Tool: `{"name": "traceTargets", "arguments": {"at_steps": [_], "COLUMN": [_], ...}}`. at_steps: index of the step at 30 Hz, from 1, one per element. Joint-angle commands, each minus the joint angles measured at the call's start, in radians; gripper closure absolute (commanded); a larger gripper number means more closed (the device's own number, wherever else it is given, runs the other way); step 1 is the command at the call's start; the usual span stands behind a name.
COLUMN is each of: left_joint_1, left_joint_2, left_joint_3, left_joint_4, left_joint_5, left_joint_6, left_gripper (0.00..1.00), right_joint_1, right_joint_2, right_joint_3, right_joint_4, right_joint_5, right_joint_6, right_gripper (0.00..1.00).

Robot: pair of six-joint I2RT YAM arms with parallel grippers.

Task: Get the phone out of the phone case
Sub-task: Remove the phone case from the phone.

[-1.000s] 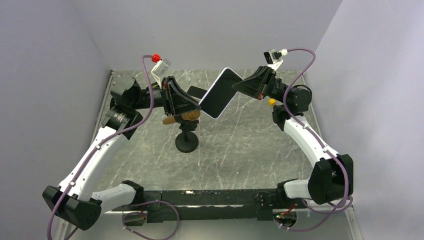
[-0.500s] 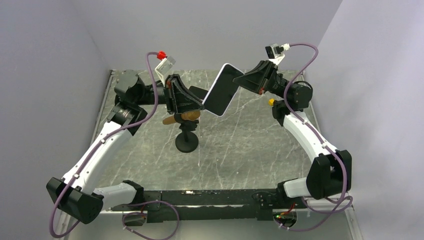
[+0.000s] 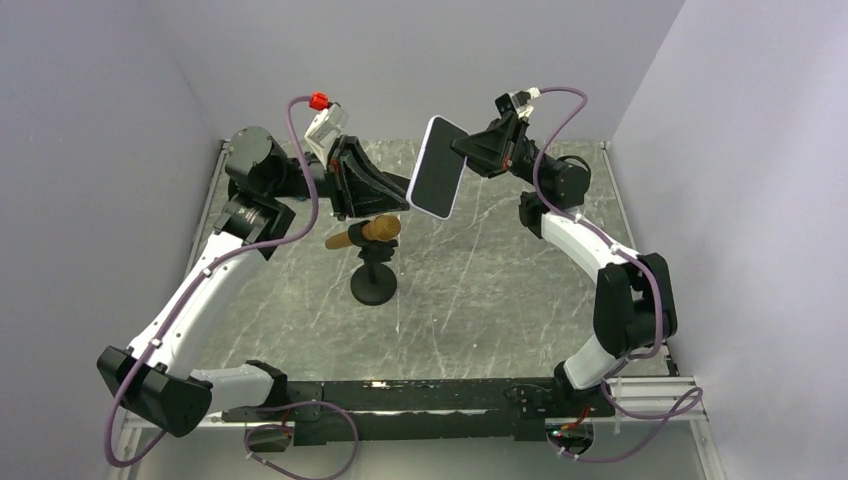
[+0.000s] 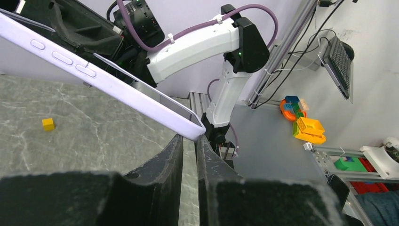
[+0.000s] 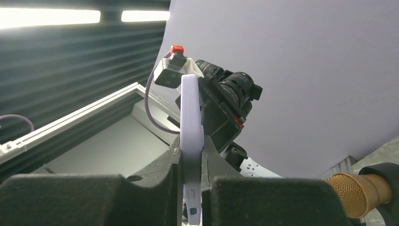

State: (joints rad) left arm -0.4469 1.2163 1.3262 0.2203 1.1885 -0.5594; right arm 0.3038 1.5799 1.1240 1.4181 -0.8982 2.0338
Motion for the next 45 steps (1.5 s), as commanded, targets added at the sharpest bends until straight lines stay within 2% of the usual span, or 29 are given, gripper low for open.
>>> {"name": "traceTargets", "arguments": {"at_steps": [1, 4, 5, 8, 9, 10, 12, 15, 19, 22, 25, 29, 30, 32, 34, 40, 43, 45], "left_joint_1": [0.032, 0.033, 0.031, 0.032, 0.032, 0.031, 0.031, 0.027, 0.014, -0.024, -0.053, -0.053, -0.053, -0.044, -0.029, -0.001, 0.010, 0.013], "left_joint_2": [0.068, 0.063, 0.050, -0.027, -0.066, -0.099, -0.141, -0.149, -0.147, -0.158, -0.161, -0.127, -0.108, -0.086, -0.082, -0.060, -0.051, -0.047], "left_joint_3": [0.046, 0.036, 0.026, -0.052, -0.084, -0.121, -0.172, -0.174, -0.188, -0.260, -0.299, -0.238, -0.216, -0.179, -0.175, -0.089, -0.060, -0.066], "left_joint_4": [-0.010, -0.031, -0.045, -0.096, -0.101, -0.086, -0.043, -0.074, -0.063, 0.102, 0.172, 0.119, 0.109, 0.091, 0.105, -0.039, -0.063, -0.035], "left_joint_5": [-0.105, -0.120, -0.113, -0.110, -0.131, -0.145, -0.158, -0.192, -0.299, -0.397, -0.496, -0.511, -0.488, -0.430, -0.379, -0.209, -0.151, -0.128], "left_joint_6": [0.026, -0.001, -0.008, 0.008, 0.017, 0.006, -0.041, -0.068, -0.111, -0.187, -0.218, -0.197, -0.187, -0.178, -0.183, -0.105, -0.101, -0.128], "left_gripper": [1.00, 1.00, 0.93, 0.49, 0.39, 0.34, 0.26, 0.23, 0.26, 0.27, 0.30, 0.55, 0.64, 0.90, 1.00, 1.00, 1.00, 1.00], "right_joint_1": [0.061, 0.049, 0.042, 0.019, 0.014, 0.009, 0.011, 0.016, 0.018, 0.028, 0.055, 0.076, 0.076, 0.075, 0.072, 0.069, 0.069, 0.069], "right_joint_2": [-0.036, -0.101, -0.121, -0.182, -0.200, -0.216, -0.240, -0.265, -0.296, -0.335, -0.355, -0.395, -0.403, -0.404, -0.411, -0.403, -0.370, -0.352], "right_joint_3": [0.068, 0.040, 0.032, 0.001, -0.012, -0.023, -0.024, -0.023, -0.050, -0.082, -0.074, -0.062, -0.060, -0.040, -0.014, 0.125, 0.185, 0.196], "right_joint_4": [0.209, 0.034, -0.032, -0.177, -0.211, -0.234, -0.306, -0.392, -0.407, -0.467, -0.525, -0.685, -0.716, -0.833, -0.967, -1.290, -1.391, -1.403], "right_joint_5": [0.004, -0.022, -0.022, 0.000, 0.014, 0.031, 0.052, 0.080, 0.144, 0.225, 0.258, 0.236, 0.213, 0.130, 0.075, -0.079, -0.158, -0.198], "right_joint_6": [0.067, -0.126, -0.180, -0.352, -0.405, -0.462, -0.551, -0.632, -0.651, -0.707, -0.764, -0.875, -0.900, -0.969, -1.071, -1.317, -1.392, -1.422], "right_gripper": [1.00, 1.00, 1.00, 1.00, 1.00, 1.00, 1.00, 1.00, 1.00, 1.00, 1.00, 1.00, 1.00, 0.99, 0.91, 0.53, 0.42, 0.39]}}
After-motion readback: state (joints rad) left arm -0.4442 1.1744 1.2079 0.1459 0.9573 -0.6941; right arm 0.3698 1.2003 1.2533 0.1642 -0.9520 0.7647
